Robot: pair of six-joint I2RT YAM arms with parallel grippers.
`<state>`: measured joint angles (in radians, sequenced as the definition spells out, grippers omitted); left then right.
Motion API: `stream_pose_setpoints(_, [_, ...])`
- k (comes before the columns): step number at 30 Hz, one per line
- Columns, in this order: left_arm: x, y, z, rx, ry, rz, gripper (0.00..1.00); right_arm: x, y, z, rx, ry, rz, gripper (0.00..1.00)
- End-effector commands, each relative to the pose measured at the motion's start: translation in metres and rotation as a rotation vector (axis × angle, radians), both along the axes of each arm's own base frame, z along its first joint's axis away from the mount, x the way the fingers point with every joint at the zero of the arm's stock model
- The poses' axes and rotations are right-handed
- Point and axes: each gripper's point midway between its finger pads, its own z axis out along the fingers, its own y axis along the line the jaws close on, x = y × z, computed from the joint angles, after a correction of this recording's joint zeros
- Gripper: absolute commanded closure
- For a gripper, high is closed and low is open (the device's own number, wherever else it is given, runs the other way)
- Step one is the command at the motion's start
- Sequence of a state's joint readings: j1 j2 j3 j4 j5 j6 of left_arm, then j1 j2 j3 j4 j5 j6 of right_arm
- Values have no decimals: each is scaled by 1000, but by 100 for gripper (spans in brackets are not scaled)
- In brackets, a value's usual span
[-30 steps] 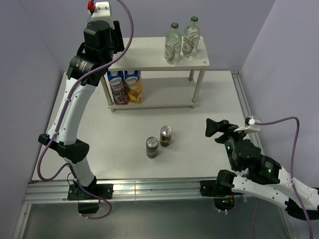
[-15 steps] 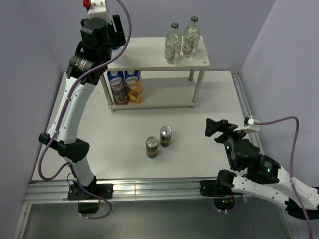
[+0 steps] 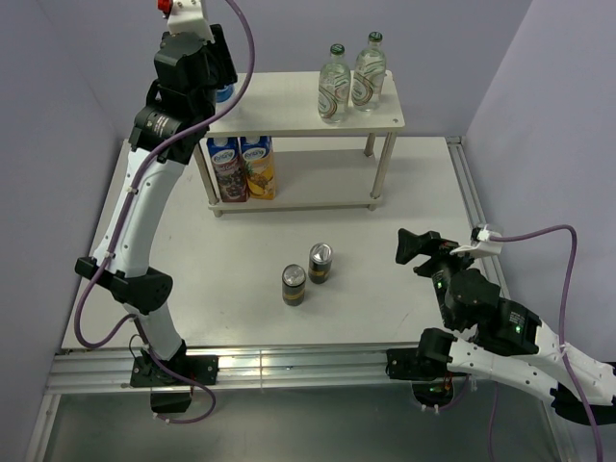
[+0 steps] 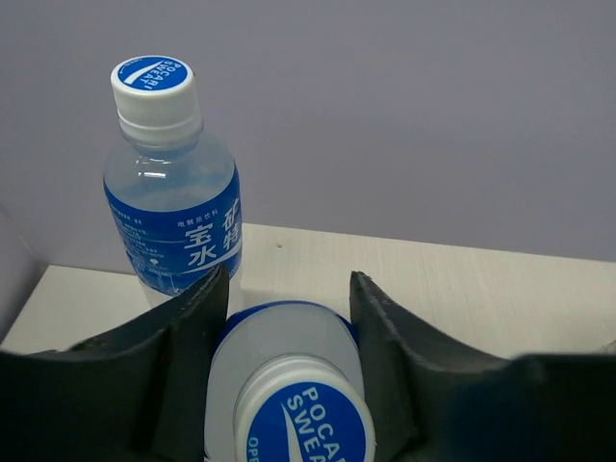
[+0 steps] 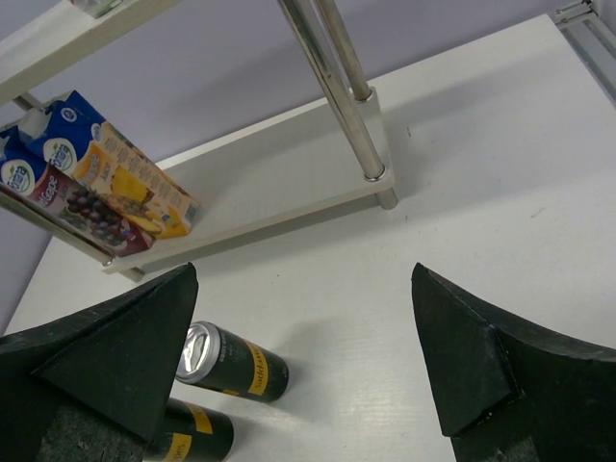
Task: Place and organize the beverage onto the shelf
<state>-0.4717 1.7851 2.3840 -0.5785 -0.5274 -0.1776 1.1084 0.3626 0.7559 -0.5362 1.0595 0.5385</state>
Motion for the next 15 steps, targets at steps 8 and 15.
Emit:
stream_pose_setpoints(8, [12, 0, 4, -29, -43, 22, 61, 2, -1, -1, 19, -6, -28, 2])
stream_pose_setpoints(15, [8, 1, 25, -67, -96, 14, 98, 3, -1, -1, 13, -5, -34, 2])
